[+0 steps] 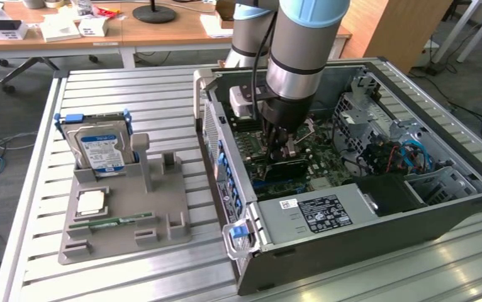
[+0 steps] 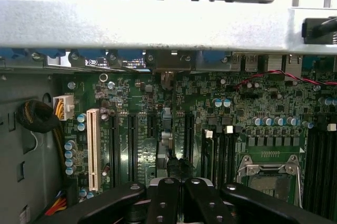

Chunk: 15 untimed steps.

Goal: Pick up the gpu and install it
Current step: 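Press down on the gpu until it lock into place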

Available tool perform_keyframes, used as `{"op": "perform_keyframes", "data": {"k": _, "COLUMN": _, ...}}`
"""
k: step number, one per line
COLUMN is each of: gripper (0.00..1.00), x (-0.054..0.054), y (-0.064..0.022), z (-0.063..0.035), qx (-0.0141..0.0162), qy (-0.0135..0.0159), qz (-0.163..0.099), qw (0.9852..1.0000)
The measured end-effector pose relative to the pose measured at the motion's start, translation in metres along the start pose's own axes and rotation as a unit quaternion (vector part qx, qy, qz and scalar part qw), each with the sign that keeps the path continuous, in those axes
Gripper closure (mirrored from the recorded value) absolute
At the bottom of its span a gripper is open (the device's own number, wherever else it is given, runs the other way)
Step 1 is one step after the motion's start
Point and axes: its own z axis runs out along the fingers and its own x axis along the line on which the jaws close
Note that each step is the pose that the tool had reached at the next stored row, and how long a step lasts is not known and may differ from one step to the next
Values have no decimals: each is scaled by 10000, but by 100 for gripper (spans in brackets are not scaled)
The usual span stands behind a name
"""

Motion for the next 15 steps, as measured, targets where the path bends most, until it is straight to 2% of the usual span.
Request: {"op": "perform_keyframes", "data": {"k": 15, "gripper": 89, "x": -1, "y": -1, "z": -6, "qx": 1, "qy": -3, "qz": 0, "qw": 10000}}
